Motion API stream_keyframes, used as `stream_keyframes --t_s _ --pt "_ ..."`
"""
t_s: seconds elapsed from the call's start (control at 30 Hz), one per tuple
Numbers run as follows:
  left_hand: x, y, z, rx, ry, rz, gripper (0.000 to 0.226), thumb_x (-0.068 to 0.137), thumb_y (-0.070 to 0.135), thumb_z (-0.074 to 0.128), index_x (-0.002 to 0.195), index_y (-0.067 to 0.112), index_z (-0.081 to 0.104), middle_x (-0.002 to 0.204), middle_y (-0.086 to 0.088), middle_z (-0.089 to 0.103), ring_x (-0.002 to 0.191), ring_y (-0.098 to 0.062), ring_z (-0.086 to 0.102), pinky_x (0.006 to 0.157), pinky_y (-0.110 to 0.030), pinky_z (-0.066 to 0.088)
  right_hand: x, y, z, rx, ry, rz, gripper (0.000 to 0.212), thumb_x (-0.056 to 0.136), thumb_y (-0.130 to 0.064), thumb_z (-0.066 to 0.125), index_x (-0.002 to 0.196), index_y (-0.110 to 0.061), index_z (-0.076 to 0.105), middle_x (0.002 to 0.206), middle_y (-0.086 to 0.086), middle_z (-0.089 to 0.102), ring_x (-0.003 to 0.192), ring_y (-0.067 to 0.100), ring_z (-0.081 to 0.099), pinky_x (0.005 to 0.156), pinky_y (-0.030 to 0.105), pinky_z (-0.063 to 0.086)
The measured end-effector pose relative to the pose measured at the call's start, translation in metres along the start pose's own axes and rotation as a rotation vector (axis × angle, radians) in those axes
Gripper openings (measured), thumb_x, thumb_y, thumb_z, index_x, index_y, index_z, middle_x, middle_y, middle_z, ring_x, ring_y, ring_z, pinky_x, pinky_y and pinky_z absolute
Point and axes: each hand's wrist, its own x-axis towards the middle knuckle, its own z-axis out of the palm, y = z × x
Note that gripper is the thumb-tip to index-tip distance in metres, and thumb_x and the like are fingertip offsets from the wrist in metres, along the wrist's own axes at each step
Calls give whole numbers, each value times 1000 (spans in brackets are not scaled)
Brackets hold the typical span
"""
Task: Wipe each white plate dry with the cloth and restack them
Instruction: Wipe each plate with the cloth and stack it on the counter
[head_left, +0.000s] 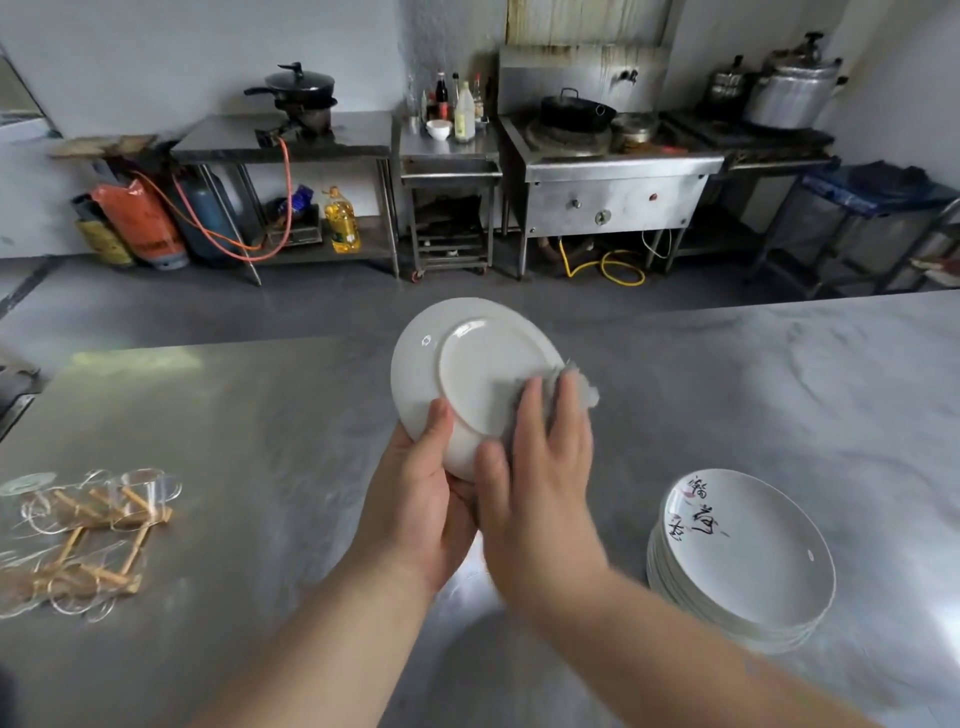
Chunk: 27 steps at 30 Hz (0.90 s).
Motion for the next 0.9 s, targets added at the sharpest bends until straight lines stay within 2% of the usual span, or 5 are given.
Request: stream_keyframes --t_s 0.13,0.33,0.53,0.77,0.9 --pt "3 -5 -18 -108 100 -170 62 103 42 52 153 5 49 144 -24 63 131 -40 64 103 -47 58 -26 25 24 148 -121 -59 70 111 -34 42 153 -44 -13 161 -24 -38 151 11 -36 122 20 -12" --pt "9 -3 -52 -132 251 -138 46 112 35 43 145 5 56 135 -22 70 121 -36 71 92 -47 61 -28 85 28 -9 -115 -296 69 97 5 64 157 -16 37 167 7 32 153 27 36 115 30 41" --pt "-12 -14 -111 -106 440 -171 34 109 29 53 139 17 63 123 -7 78 102 -23 79 68 -38 65 -36 129 43 133 -307 156 40 104 -10 55 137 -32 62 123 -21 56 76 2 67 76 18 52" --pt "-47 -49 -154 -119 477 -296 34 108 31 52 132 16 70 129 -9 76 108 -26 77 70 -41 66 -45 160 45 -132 -685 343 42 103 -41 52 144 -45 51 168 -8 21 133 19 54 98 24 40" --pt "-49 -79 -146 -94 442 -353 39 103 33 55 134 14 69 131 -12 74 110 -28 76 75 -43 67 -46 167 36 64 -527 453 35 104 -29 49 74 -34 66 74 -13 72 57 0 59 51 8 39"
